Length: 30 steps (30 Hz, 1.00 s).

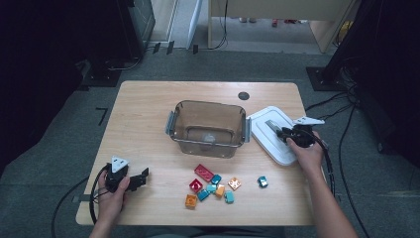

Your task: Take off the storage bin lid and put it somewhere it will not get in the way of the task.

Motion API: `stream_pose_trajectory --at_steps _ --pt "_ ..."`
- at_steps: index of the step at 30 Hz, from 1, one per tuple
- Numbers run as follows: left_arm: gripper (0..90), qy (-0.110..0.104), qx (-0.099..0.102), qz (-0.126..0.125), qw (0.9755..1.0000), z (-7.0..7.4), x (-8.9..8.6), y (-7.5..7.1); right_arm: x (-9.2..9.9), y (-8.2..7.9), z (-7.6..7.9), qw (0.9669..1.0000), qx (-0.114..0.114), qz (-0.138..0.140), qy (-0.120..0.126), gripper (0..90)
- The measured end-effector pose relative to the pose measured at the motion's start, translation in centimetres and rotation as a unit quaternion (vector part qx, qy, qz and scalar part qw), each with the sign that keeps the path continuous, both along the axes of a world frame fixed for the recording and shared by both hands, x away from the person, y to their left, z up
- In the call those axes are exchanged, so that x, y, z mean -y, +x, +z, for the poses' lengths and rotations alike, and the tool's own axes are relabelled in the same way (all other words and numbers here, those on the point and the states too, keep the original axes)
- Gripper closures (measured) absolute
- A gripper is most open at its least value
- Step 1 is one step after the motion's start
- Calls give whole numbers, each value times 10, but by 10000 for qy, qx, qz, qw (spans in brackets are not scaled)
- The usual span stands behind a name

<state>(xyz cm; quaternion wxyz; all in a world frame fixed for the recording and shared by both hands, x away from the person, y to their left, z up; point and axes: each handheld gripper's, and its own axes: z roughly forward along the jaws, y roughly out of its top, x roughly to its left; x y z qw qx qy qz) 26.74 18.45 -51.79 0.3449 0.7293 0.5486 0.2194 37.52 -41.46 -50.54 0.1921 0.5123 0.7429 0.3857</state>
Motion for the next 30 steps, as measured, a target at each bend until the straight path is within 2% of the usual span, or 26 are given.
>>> stream_pose_trajectory --at_steps 15,17,20,23,26,28,30 --pt "145 6 -1 -1 10000 0 0 0 0 -2 -7 10000 -5 -2 50 672" --pt "145 0 0 0 10000 0 0 0 0 -2 -6 9999 -2 4 132 563" --pt "145 5 -2 0 10000 0 0 0 2 -4 2 9990 87 -73 423 440" --pt "145 2 -1 0 10000 0 0 0 0 -7 9 9993 112 -136 325 309" --pt "145 -5 0 1 10000 0 0 0 -3 -11 13 9995 -20 14 310 246" --pt "145 2 -1 -2 10000 0 0 0 -5 -16 16 9996 -45 90 275 213" --pt "145 5 -2 -3 10000 0 0 0 -7 -22 20 9992 -18 178 362 198"
